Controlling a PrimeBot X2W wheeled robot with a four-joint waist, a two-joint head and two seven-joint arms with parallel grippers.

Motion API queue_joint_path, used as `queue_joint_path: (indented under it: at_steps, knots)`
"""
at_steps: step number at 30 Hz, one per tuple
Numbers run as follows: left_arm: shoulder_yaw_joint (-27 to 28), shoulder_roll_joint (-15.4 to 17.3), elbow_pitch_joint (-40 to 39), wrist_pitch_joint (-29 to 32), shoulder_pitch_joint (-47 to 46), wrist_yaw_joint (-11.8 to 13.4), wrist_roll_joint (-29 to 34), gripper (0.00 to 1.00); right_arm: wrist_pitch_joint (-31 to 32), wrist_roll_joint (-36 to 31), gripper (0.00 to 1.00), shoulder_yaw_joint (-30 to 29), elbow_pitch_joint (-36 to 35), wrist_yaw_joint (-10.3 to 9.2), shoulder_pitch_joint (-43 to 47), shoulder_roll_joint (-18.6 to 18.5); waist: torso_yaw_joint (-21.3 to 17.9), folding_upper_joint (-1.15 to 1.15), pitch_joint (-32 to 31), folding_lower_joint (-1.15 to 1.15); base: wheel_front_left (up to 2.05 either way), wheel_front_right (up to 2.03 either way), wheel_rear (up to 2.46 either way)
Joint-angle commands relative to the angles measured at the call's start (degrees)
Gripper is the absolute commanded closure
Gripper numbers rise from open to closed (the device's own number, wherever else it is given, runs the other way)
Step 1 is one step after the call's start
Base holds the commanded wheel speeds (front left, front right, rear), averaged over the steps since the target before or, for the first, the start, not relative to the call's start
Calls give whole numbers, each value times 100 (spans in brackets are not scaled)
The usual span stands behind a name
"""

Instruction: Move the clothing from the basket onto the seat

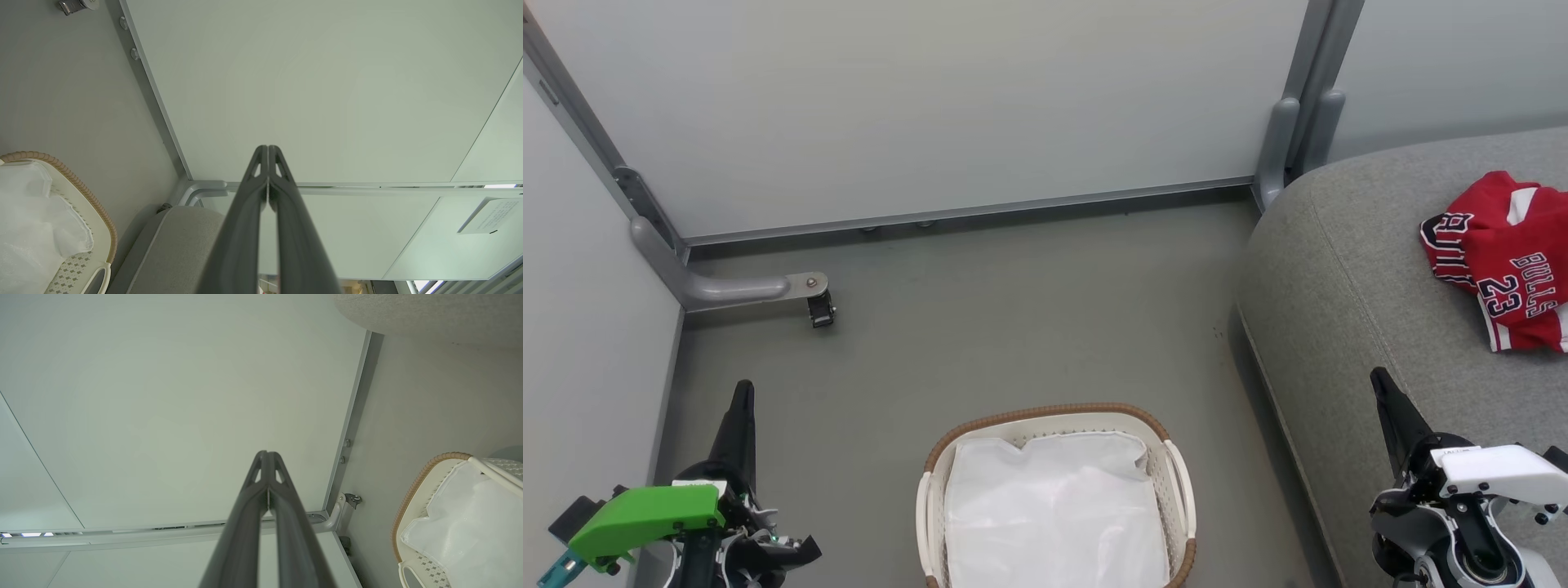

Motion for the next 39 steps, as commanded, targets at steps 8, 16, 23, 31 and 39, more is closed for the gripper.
queue_joint_path:
  at_steps: [8,16,23,31,39]
  knots:
    - [12,42,-10,18,-64,-29,-18,100,18,22,100,-8,-17,0,60,-16,0,0,0,0,0,0,0]
    - [11,42,-10,18,-64,-29,-19,100,18,22,100,-8,-17,0,60,-16,0,0,0,0,0,0,0]
    - [11,42,-10,18,-64,-29,-19,100,18,22,100,-8,-17,0,60,-16,0,0,0,0,0,0,0]
    - [11,43,-10,18,-64,-29,-19,100,18,23,100,-8,-17,0,60,-16,0,0,0,0,0,0,0]
    - [11,43,-10,18,-64,-29,-19,100,17,23,100,-8,-17,0,60,-16,0,0,0,0,0,0,0]
